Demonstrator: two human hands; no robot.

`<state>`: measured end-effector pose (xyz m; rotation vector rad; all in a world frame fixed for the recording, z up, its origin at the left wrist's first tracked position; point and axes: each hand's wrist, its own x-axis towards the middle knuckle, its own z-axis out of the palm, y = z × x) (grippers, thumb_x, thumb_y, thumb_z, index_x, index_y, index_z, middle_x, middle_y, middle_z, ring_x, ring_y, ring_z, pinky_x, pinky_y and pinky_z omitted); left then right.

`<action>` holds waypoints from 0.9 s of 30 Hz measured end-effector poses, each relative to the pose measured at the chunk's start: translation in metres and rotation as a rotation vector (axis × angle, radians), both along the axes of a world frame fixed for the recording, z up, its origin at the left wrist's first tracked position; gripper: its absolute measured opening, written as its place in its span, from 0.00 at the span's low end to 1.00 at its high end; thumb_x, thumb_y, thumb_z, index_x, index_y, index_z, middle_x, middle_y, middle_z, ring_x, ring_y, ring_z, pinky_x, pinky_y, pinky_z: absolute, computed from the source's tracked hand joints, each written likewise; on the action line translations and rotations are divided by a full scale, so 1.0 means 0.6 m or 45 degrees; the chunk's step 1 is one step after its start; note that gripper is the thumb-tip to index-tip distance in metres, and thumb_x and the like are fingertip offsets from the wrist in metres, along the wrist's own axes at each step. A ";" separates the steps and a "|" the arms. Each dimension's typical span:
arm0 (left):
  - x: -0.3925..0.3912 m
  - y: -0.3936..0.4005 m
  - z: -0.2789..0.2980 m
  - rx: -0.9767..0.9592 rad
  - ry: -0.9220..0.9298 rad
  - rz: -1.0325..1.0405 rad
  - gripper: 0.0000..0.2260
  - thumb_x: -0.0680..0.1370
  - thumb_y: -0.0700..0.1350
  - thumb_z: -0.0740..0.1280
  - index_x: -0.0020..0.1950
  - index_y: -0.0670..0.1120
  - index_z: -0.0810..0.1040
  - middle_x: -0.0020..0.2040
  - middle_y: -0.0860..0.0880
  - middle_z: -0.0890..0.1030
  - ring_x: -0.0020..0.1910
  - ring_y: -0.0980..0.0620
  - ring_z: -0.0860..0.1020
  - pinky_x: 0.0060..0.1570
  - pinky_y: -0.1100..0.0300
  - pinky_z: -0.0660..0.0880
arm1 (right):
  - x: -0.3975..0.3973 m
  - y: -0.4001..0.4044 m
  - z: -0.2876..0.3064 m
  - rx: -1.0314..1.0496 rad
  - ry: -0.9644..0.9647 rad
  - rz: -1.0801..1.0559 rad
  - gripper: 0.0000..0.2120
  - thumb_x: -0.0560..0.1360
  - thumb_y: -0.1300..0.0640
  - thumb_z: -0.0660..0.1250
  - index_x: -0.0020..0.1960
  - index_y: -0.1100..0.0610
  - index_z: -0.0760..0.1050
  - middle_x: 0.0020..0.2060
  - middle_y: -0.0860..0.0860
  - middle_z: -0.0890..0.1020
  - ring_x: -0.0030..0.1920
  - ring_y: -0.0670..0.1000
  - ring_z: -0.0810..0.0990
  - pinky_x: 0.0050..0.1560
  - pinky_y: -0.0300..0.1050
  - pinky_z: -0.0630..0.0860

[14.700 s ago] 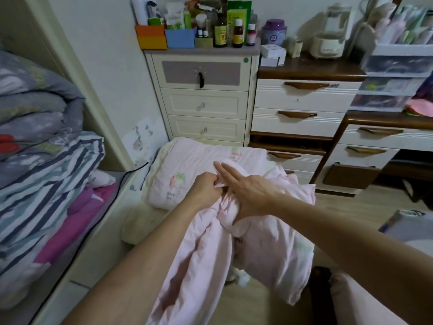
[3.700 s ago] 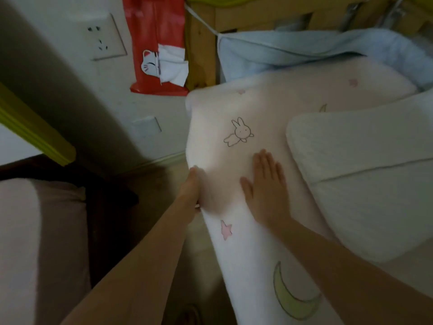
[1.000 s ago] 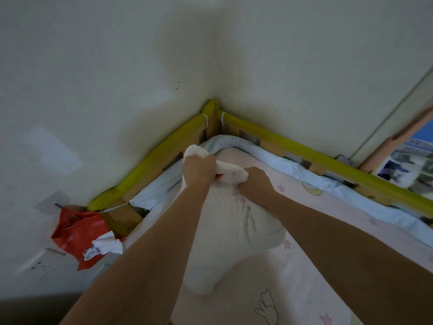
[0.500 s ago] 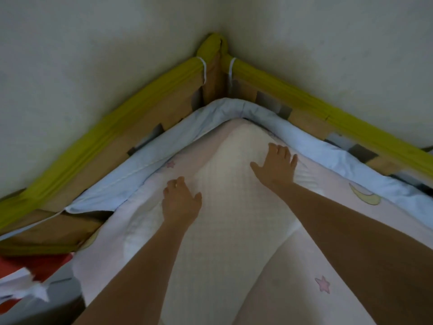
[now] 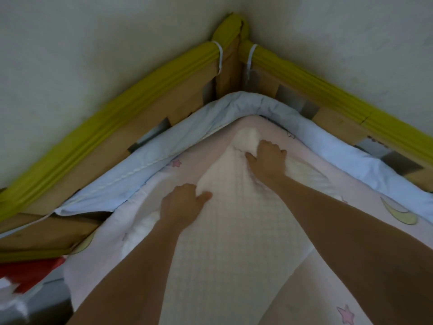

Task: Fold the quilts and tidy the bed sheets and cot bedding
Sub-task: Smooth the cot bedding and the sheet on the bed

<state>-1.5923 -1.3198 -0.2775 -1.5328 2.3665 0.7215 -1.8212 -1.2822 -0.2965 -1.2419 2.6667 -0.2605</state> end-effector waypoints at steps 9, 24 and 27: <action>0.062 -0.048 0.002 -0.442 -0.113 0.185 0.22 0.81 0.57 0.57 0.67 0.43 0.72 0.64 0.39 0.74 0.61 0.40 0.73 0.55 0.45 0.71 | 0.034 -0.035 0.019 -0.146 -0.121 0.077 0.24 0.82 0.45 0.51 0.75 0.53 0.58 0.72 0.59 0.62 0.72 0.61 0.60 0.73 0.57 0.54; 0.171 0.065 0.027 0.026 -0.256 0.415 0.43 0.71 0.75 0.52 0.74 0.44 0.60 0.70 0.39 0.67 0.68 0.36 0.67 0.67 0.37 0.61 | 0.217 0.205 0.003 -0.139 -0.427 -0.541 0.33 0.80 0.41 0.53 0.78 0.46 0.40 0.77 0.59 0.40 0.77 0.62 0.44 0.74 0.58 0.51; 0.207 0.106 0.025 0.103 -0.115 0.872 0.44 0.71 0.71 0.60 0.76 0.42 0.55 0.71 0.36 0.62 0.69 0.34 0.63 0.65 0.38 0.64 | 0.362 0.262 0.006 -0.171 -0.662 -0.667 0.39 0.77 0.38 0.60 0.77 0.41 0.38 0.75 0.65 0.53 0.74 0.62 0.55 0.72 0.53 0.55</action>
